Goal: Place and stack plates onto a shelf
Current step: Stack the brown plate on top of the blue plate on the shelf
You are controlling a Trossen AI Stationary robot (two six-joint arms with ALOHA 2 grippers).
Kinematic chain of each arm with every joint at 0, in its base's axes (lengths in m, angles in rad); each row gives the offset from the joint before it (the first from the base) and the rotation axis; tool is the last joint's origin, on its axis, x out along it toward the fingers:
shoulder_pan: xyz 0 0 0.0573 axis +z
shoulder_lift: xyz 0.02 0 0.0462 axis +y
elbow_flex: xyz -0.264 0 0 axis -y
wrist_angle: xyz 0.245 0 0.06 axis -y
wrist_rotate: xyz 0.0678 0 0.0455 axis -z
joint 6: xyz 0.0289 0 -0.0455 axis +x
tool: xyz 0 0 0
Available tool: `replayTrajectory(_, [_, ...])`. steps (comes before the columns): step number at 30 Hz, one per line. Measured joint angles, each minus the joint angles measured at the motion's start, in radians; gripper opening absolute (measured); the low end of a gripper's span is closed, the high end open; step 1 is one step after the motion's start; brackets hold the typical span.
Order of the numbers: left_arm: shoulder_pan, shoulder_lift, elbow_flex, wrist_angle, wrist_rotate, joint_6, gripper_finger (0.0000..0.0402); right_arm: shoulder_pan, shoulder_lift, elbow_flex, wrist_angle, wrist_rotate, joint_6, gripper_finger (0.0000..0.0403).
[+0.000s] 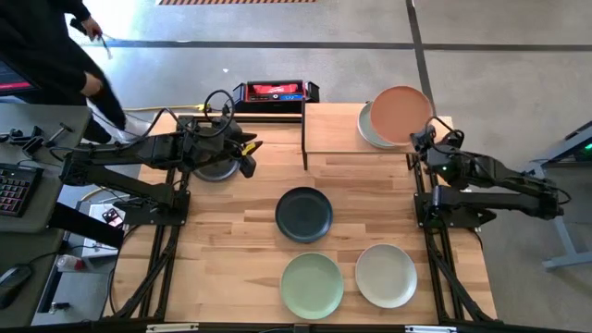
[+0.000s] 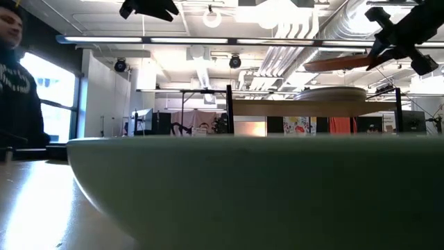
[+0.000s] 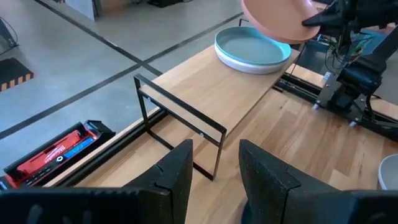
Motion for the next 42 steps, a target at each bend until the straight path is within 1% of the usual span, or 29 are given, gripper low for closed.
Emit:
replayTrajectory(4, [0.0,0.0,0.0,0.0,0.0,-0.018,0.0118,0.0,0.048,0.0,0.0,0.02,0.104,0.0005])
replayTrajectory(9, [0.0,0.0,0.0,0.0,0.0,-0.019,0.0117,0.0,0.129,0.0,0.0,0.016,0.179,0.0005])
replayTrajectory(13, [0.0,0.0,0.0,-0.001,0.0,-0.018,0.0118,0.0,0.19,0.0,0.0,0.044,0.261,0.0005])
replayTrajectory(16, [0.0,0.0,0.0,-0.001,0.0,-0.018,0.0118,-0.017,0.22,0.0,0.0,0.042,0.294,0.0005])
replayTrajectory(27, [0.0,0.0,0.0,-0.001,0.0,-0.017,0.0118,-0.102,0.308,0.0,0.099,-0.03,0.271,0.0005])
replayTrajectory(30, [0.0,0.0,0.0,-0.002,0.0,-0.016,0.0118,-0.115,0.326,0.0,0.11,-0.054,0.268,0.0005])
replayTrajectory(34, [0.0,0.0,0.0,-0.002,0.0,-0.016,0.0117,-0.125,0.337,0.0,0.124,-0.062,0.268,0.0006])
replayTrajectory(37, [0.0,0.0,0.0,-0.002,0.0,-0.016,0.0117,-0.127,0.336,0.0,0.123,-0.065,0.268,0.0021])
replayTrajectory(42, [0.0,0.0,0.0,-0.002,0.0,-0.016,0.0118,-0.127,0.336,0.001,0.126,-0.074,0.268,0.0062])
